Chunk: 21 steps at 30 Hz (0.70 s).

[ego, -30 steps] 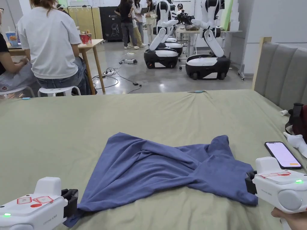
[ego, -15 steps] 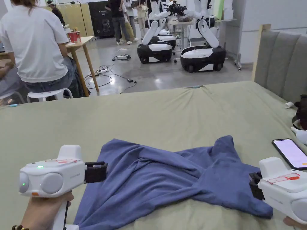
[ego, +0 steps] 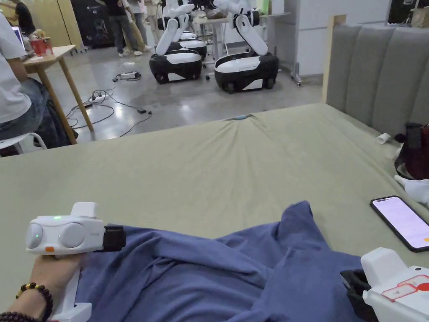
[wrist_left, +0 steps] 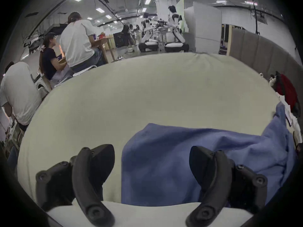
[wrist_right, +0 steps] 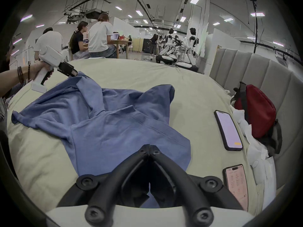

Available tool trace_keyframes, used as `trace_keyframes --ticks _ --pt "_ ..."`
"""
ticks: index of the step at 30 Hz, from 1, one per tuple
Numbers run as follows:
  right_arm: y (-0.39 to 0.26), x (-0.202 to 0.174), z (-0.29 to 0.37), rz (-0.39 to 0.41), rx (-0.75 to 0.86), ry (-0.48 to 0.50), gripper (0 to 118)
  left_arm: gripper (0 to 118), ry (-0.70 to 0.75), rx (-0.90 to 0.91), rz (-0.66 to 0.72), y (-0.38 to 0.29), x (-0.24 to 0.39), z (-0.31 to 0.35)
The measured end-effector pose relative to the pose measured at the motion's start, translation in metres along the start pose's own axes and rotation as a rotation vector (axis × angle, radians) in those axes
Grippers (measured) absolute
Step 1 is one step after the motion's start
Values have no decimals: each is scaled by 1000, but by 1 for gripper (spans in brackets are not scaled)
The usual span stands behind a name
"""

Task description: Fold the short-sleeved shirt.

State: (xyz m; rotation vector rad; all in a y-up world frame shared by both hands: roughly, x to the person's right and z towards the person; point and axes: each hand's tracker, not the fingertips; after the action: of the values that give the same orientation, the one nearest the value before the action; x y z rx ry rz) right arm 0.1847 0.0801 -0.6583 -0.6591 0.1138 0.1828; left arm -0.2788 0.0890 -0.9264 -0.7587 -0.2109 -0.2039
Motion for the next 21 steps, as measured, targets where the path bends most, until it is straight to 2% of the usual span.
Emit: trace_keyframes --ticks 3,5,6,7,11,13,14,15,16,17,21 --pt "6 3 -4 5 -7 -7 0 88 11 -29 -13 -9 -2 -17" --pt "13 7 -7 2 -8 -12 0 72 -28 -24 20 -16 -2 -14" --pt "18 10 -9 -3 -7 -13 0 51 -28 -7 26 -16 -3 -10" --pt "23 12 -12 -6 -4 -13 0 0 -26 12 23 -15 -4 -4" --pt "50 25 -28 -8 14 -59 0 1 -22 49 8 -13 0 12" --pt "66 34 -40 -15 12 -48 1 1 -20 59 7 -14 1 18" --pt "72 39 -47 -16 9 -31 7 1 -19 63 13 -14 -1 20" --pt "79 44 -57 -22 -9 -24 25 1 -20 66 26 -14 -3 23" --pt "84 46 -65 -23 -34 -17 58 1 -23 66 33 -13 -1 25" --pt "88 48 -76 -15 -52 -20 73 1 -24 66 38 -13 -2 27" --pt "96 49 -104 -18 -94 -17 66 1 -22 67 37 -13 1 32"
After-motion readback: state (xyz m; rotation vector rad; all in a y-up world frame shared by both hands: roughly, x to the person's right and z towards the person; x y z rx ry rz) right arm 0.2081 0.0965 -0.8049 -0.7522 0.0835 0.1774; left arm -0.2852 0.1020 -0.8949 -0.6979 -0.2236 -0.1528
